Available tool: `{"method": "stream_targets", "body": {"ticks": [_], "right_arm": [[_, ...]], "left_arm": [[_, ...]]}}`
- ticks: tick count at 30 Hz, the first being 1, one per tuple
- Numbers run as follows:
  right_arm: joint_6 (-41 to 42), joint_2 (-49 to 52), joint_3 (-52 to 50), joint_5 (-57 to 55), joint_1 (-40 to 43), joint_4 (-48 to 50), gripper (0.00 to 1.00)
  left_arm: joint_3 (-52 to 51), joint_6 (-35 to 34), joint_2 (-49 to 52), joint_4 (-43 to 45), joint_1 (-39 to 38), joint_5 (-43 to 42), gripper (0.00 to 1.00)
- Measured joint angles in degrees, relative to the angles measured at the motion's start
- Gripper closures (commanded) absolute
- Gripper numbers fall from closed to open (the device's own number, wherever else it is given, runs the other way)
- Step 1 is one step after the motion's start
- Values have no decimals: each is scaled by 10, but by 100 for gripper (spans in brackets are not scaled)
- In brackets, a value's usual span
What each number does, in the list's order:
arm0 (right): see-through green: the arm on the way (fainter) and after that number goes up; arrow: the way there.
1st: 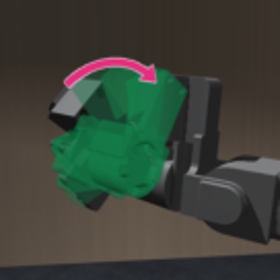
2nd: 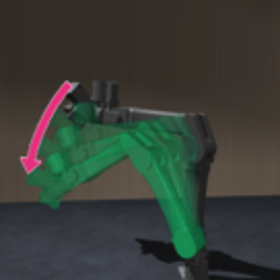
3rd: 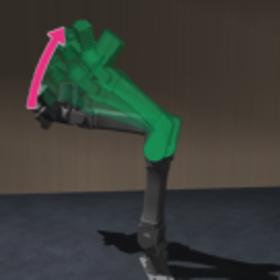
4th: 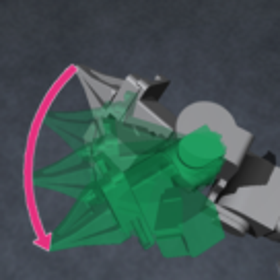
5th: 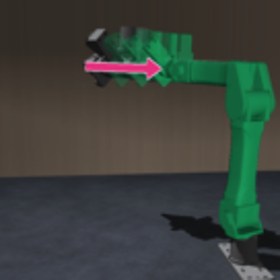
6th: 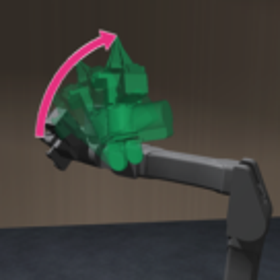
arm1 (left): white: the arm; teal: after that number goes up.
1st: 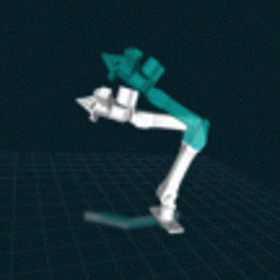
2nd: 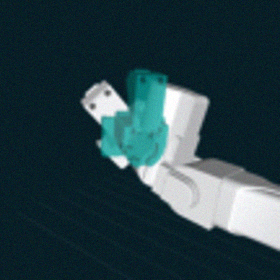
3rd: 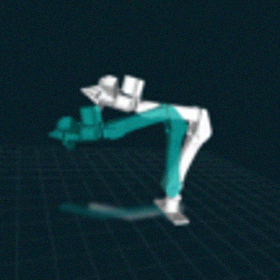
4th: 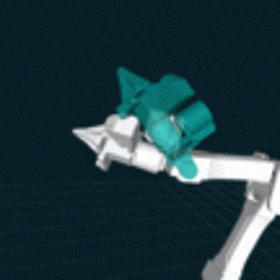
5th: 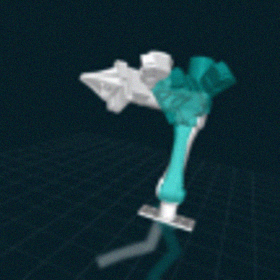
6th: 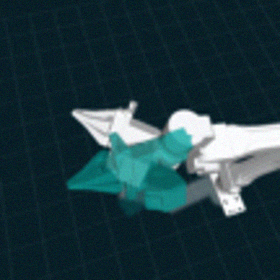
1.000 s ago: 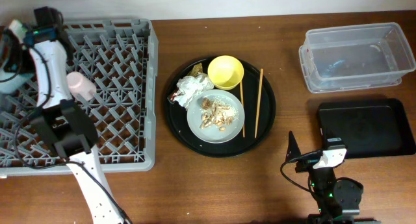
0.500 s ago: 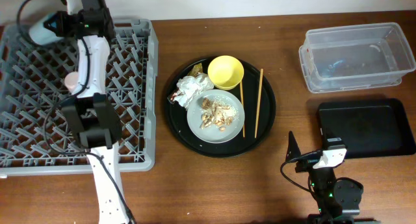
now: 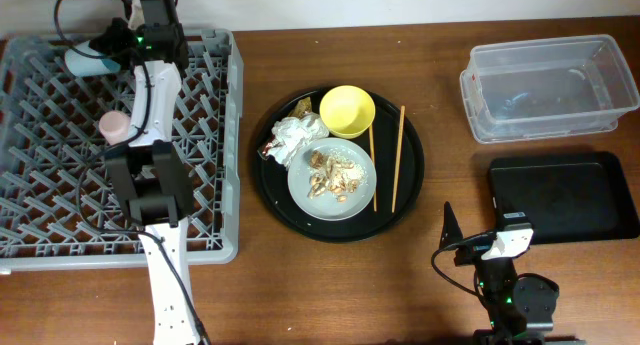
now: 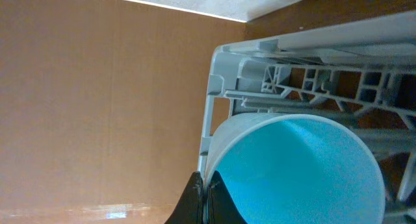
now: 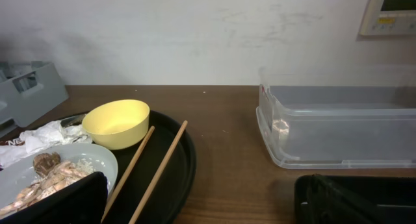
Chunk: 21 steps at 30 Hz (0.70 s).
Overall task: Sort waste into correct bins and load items into the dishwasher rack
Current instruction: 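Lower the blue cup into the rack's back row and release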
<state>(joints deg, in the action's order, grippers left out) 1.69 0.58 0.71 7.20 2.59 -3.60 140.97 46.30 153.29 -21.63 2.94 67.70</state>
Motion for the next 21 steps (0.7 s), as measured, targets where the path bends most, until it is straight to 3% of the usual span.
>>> {"method": "stream_targets", "body": {"ticks": [11,15,18,21], "right_arm": [[0,0,0,0,0,0,2],[0,0,0,0,0,0,2],[0,0,0,0,0,0,2],[0,0,0,0,0,0,2]], "left_arm": [[-2,36,0,-46,-63,34,100],[-8,51,0,54,-37,58,100],[-8,60,0,47,6,64,100],[-10,67,0,-30,29,56,100]]}}
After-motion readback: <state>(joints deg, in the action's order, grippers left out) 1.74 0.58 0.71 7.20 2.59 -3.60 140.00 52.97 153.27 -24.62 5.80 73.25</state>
